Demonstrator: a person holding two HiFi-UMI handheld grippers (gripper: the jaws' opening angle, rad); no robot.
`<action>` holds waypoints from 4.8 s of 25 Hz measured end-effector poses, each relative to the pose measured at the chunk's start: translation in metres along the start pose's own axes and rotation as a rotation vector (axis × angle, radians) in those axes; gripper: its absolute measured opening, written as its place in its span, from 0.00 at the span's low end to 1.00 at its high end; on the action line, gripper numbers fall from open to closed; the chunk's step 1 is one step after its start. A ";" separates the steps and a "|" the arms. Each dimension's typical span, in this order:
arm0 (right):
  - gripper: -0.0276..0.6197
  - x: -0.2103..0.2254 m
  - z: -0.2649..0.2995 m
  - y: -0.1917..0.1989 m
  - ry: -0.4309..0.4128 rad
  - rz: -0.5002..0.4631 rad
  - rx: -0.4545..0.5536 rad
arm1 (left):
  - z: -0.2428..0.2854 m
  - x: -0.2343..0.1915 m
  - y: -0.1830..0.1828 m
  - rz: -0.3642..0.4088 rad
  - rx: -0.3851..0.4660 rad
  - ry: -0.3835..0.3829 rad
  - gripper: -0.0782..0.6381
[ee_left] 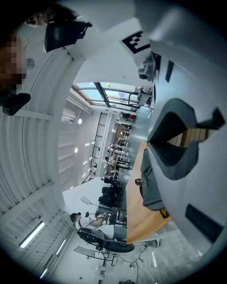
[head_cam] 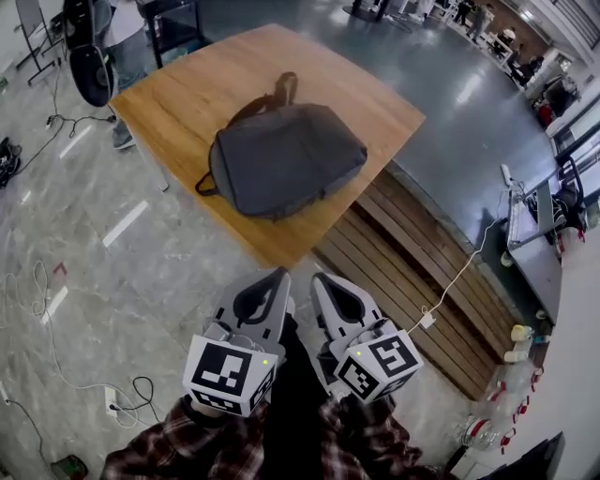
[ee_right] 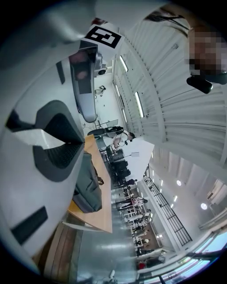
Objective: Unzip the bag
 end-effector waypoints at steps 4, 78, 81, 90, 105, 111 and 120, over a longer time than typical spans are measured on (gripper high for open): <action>0.06 0.041 0.036 -0.013 -0.006 -0.001 0.010 | 0.045 -0.017 -0.018 0.006 -0.001 -0.017 0.12; 0.11 0.226 0.234 0.168 0.041 -0.244 -0.704 | 0.338 -0.207 0.105 0.175 -0.639 -0.071 0.12; 0.11 0.224 0.242 0.171 0.041 -0.325 -0.733 | 0.340 -0.207 0.105 0.185 -0.637 -0.071 0.12; 0.09 0.220 0.245 0.170 0.022 -0.552 -0.758 | 0.339 -0.206 0.104 0.174 -0.642 -0.069 0.12; 0.09 0.174 0.235 0.180 -0.215 0.034 -0.731 | 0.349 -0.216 0.103 0.063 -0.677 -0.036 0.12; 0.09 0.179 0.230 0.176 -0.133 0.184 -0.670 | 0.375 -0.217 0.102 -0.075 -0.659 -0.112 0.12; 0.09 0.282 0.207 0.182 0.107 0.061 -0.695 | 0.453 -0.190 0.103 -0.537 -0.574 -0.231 0.12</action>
Point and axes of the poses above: the fingertips, and each gripper's own axes: z forward along the fingers, x to its right, y out of its underside, the point moved 4 cm from there along -z, backward along the fingers, and after that the axes turned 13 degrees about -z, right-handed, at the moved point
